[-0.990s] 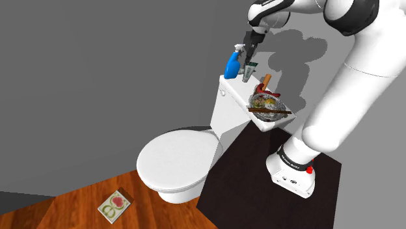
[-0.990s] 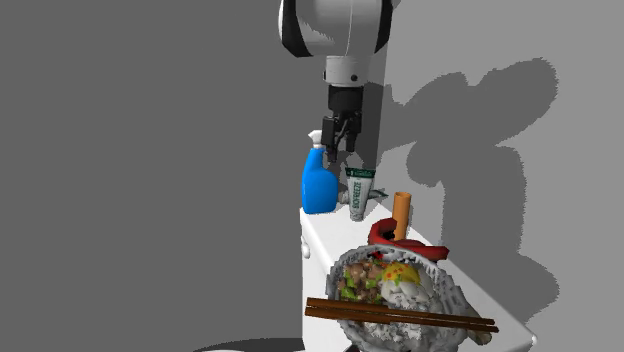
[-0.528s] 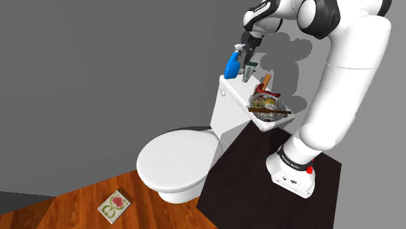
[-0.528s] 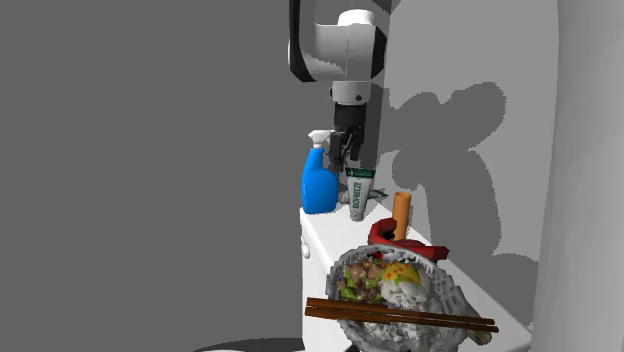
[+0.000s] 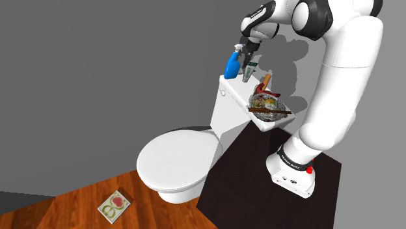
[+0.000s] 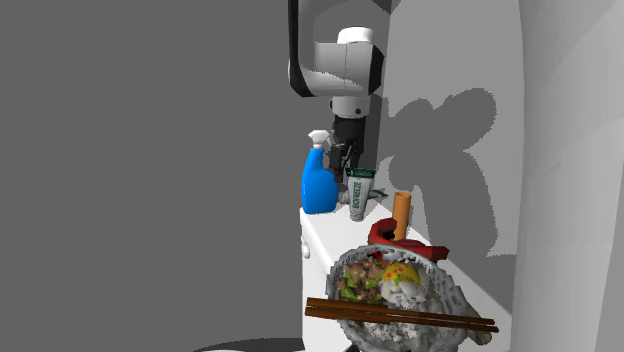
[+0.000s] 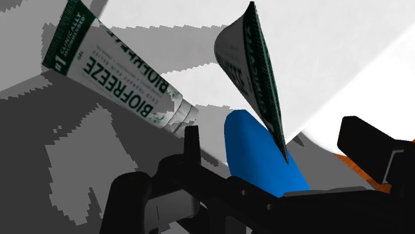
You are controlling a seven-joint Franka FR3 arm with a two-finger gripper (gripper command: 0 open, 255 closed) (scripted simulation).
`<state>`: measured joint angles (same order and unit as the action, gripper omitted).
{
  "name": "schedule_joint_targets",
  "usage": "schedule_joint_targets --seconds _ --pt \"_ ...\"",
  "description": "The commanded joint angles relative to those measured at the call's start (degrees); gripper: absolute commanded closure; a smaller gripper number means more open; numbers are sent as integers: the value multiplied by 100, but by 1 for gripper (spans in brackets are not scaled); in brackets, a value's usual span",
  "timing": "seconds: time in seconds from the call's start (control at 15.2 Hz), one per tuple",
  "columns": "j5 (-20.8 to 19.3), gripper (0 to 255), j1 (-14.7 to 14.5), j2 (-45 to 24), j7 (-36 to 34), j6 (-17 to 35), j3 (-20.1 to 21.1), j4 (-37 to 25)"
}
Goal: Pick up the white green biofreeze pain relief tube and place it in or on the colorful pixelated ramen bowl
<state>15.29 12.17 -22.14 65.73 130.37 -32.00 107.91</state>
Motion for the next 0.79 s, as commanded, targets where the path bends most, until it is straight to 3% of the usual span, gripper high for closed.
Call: schedule_joint_targets --seconds 0.0,0.2,0.26,0.73 --pt "3 0 1 -4 1 6 2 1" --pt "3 0 0 -3 1 5 2 1" --pt "3 255 0 -3 1 5 2 1" --pt "2 255 0 -1 1 7 1 5"
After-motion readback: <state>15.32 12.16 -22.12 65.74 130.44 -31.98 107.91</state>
